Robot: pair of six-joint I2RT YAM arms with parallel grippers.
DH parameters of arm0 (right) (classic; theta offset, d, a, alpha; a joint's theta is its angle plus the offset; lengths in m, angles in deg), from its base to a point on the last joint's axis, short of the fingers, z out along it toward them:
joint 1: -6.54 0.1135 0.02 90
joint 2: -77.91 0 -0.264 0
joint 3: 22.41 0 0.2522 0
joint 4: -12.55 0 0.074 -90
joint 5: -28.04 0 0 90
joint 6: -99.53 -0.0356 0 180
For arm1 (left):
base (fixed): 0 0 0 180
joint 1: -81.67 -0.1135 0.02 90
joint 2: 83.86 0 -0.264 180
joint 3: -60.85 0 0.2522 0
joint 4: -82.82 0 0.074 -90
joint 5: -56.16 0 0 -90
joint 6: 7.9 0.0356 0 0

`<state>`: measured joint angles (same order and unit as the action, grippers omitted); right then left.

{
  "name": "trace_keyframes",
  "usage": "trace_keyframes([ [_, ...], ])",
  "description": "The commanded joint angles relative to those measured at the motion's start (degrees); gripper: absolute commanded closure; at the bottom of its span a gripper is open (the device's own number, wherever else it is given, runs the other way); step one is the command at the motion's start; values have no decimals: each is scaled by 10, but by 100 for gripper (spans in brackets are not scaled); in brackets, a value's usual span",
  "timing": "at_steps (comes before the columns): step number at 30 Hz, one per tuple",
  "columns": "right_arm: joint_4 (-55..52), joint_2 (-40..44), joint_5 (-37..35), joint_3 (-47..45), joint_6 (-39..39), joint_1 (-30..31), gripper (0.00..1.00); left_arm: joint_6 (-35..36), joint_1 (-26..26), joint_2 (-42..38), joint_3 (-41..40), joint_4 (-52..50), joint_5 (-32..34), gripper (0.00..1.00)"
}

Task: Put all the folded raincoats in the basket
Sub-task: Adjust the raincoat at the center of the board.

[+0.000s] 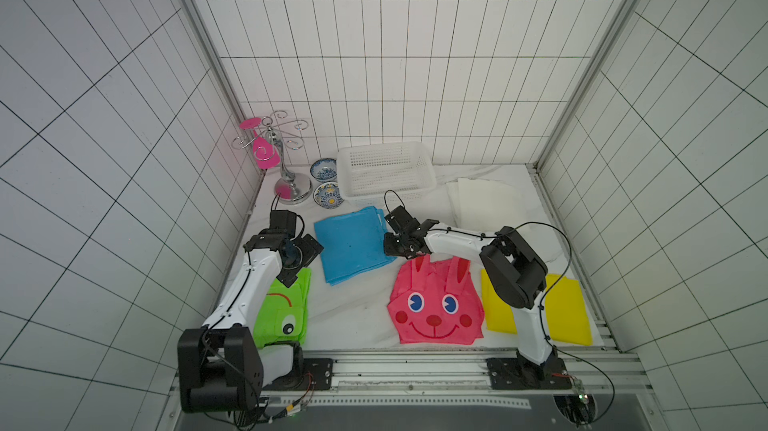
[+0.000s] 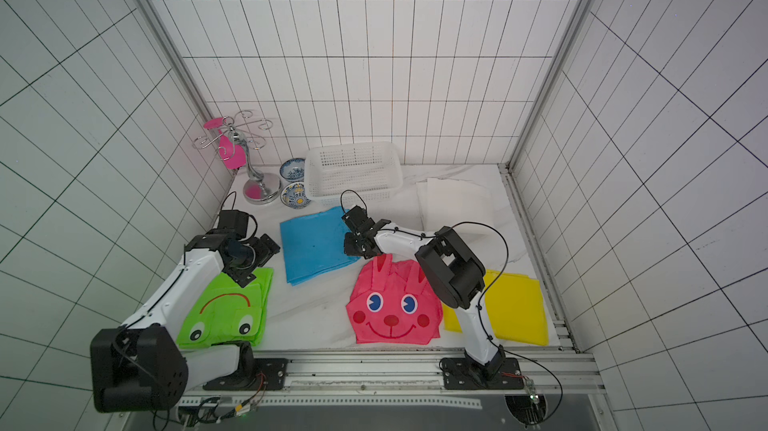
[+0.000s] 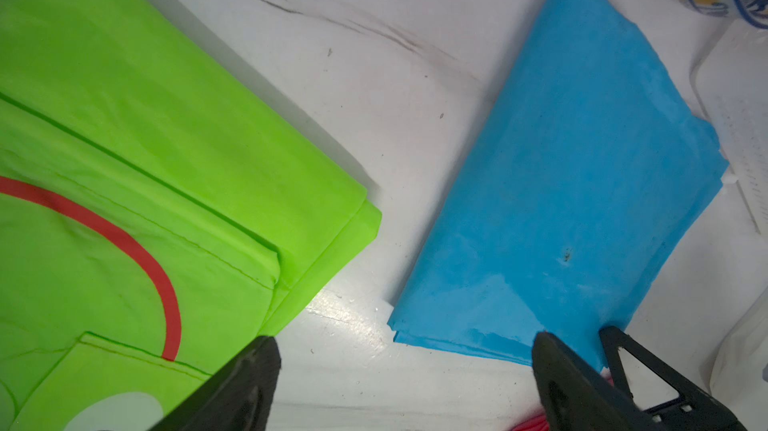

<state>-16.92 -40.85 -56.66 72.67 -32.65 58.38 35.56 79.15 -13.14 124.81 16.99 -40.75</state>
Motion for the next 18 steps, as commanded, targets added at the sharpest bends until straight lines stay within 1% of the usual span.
trace_keyframes([
  [1, 13, -7, 23, 7, -38, 16, 75, 1, -2, -1, 3, 7, -20, 3],
  [2, 19, -5, 26, 6, -49, 20, 80, 1, -2, 1, 5, 7, -27, 3],
  [3, 25, -1, 32, 3, -59, 23, 83, 1, -2, 3, 5, 6, -34, 3],
  [6, 56, 15, 51, -14, -87, 34, 83, 6, -2, 8, 4, 5, -47, 3],
  [11, 127, 57, 66, -63, -113, 63, 82, 15, -2, 26, 4, 0, -47, 3],
  [13, 145, 72, 76, -79, -115, 74, 78, 15, -2, 31, 4, 5, -45, 3],
  [15, 172, 90, 91, -103, -100, 78, 73, 13, -1, 36, 5, 9, -54, 3],
  [16, 170, 104, 85, -113, -92, 77, 71, 12, 1, 37, 6, 9, -59, 3],
  [18, 162, 143, 64, -142, -74, 69, 64, 9, 9, 39, 7, 9, -64, 3],
])
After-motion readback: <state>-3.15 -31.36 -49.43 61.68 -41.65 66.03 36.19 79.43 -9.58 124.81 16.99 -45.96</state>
